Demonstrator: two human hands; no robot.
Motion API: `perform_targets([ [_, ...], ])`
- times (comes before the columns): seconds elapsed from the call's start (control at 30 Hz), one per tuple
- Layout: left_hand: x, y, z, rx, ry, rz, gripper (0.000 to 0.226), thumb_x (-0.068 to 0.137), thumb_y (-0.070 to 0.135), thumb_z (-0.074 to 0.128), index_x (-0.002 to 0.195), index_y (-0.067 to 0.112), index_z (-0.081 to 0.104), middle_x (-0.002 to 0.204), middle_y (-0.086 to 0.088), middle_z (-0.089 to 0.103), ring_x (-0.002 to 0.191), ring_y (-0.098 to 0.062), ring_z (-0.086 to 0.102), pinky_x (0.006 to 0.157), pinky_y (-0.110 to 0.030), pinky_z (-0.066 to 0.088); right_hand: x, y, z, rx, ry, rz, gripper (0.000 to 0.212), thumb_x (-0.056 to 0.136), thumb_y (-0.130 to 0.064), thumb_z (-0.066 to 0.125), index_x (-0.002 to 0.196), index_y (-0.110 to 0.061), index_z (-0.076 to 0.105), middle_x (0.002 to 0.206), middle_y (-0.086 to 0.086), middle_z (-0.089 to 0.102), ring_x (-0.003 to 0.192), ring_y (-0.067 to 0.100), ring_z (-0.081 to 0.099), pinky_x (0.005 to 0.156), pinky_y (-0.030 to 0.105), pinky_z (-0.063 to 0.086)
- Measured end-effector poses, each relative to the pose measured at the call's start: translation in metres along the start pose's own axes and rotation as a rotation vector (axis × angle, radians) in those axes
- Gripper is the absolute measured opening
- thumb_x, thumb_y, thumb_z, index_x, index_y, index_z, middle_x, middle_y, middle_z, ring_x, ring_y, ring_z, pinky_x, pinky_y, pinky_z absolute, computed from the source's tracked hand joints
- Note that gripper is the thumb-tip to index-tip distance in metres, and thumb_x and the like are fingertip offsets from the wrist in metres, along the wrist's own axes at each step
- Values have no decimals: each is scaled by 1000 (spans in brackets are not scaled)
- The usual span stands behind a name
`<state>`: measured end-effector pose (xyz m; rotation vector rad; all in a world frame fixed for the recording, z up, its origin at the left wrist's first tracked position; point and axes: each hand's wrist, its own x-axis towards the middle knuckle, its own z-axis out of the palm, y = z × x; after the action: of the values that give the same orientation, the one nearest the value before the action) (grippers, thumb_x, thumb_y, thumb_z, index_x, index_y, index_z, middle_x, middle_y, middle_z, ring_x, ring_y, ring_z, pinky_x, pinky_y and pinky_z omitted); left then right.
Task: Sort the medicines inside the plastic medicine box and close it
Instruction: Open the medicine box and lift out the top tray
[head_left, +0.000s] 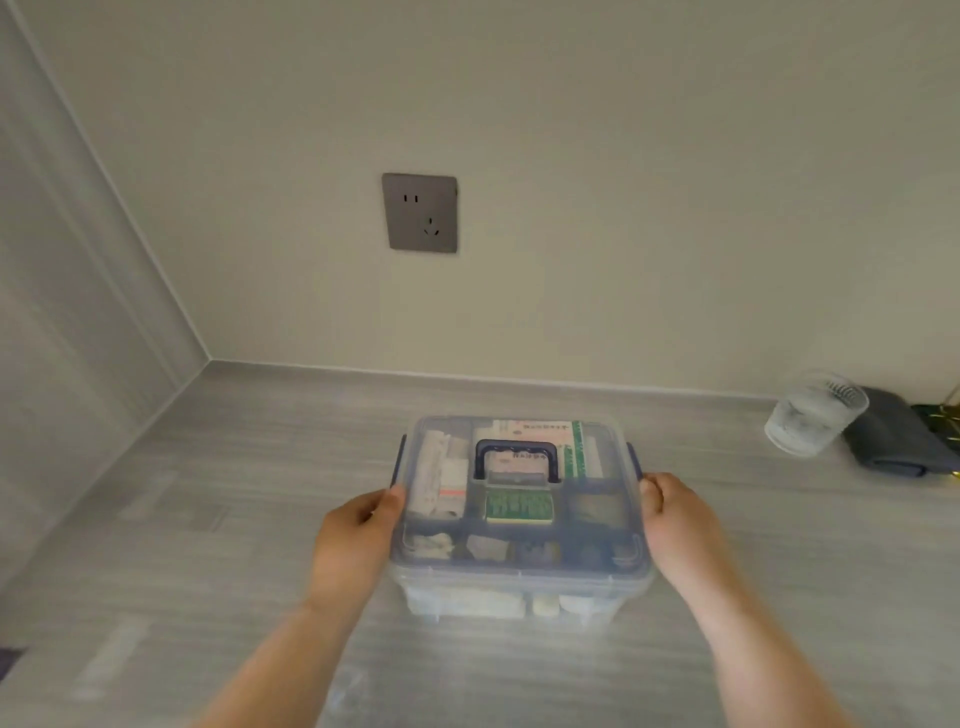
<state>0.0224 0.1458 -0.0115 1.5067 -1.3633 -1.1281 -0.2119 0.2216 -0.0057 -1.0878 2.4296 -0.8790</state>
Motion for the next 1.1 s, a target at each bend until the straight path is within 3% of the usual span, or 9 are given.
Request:
perform_targets([
  [0.17,-38,-9,-11,-55,-74,-61,43,83,21,58,40,22,63,34,10,59,49,-13,53,53,-27,44,-29,22,-19,-44,-19,-2,28,93,-9,31,104,4,54,107,26,63,97,37,57,66,28,28],
  [0.3,-60,-15,-13,-110,-113,-91,36,82,21,60,47,21,66,36,12,63,37,0,58,36,-13,45,-40,46,-24,145,18,37,27,91,-3,33,103,6,57,98,26,63,87,37,57,64,30,36],
  [0.37,-67,-18,-12,-159,-125,-122,27,83,22,59,56,20,66,38,10,64,39,-3,60,35,-12,46,-44,57,-26,361,-38,175,27,91,-2,33,102,5,57,77,22,58,65,31,53,49,26,47],
  [0.47,-72,-19,-12,-154,-152,-112,28,85,21,56,58,18,65,38,6,65,42,-8,62,38,-14,49,-45,64,-31,476,-158,289,25,90,0,35,107,1,54,61,13,50,44,25,49,28,14,41],
  [0.57,-70,-18,-15,-103,-163,-117,32,88,12,50,59,12,65,44,0,63,45,-14,62,41,-17,52,-40,57,-37,168,-38,97,33,87,-3,47,120,0,47,99,23,62,83,35,62,70,27,52],
  [0.63,-70,-20,-18,-15,-186,-94,38,86,-2,40,63,13,67,50,-6,63,53,-22,62,48,-24,55,-40,40,-43,48,109,-113,34,85,-10,52,119,-4,50,115,19,61,104,34,56,87,34,42],
  [0.8,-71,-21,-16,-10,-188,-72,37,91,9,40,63,20,62,64,-8,65,67,-26,62,64,-33,54,-46,-12,-29,-171,-94,-551,26,85,-20,54,109,-15,59,111,4,64,108,23,50,83,23,33],
  [0.97,-69,-15,-15,-10,-184,-74,36,83,23,56,49,17,64,45,2,66,50,-11,63,45,-15,53,-37,-35,-16,-366,-211,-593,32,86,-21,51,117,-16,53,122,3,56,113,21,46,94,33,38],
  [1.1,-64,-9,-19,184,-243,-32,39,91,25,43,73,-2,64,68,-15,67,69,-28,63,67,-31,54,-31,-46,-15,-482,-282,-579,24,85,-15,50,109,-13,54,119,7,55,108,26,51,87,34,42],
])
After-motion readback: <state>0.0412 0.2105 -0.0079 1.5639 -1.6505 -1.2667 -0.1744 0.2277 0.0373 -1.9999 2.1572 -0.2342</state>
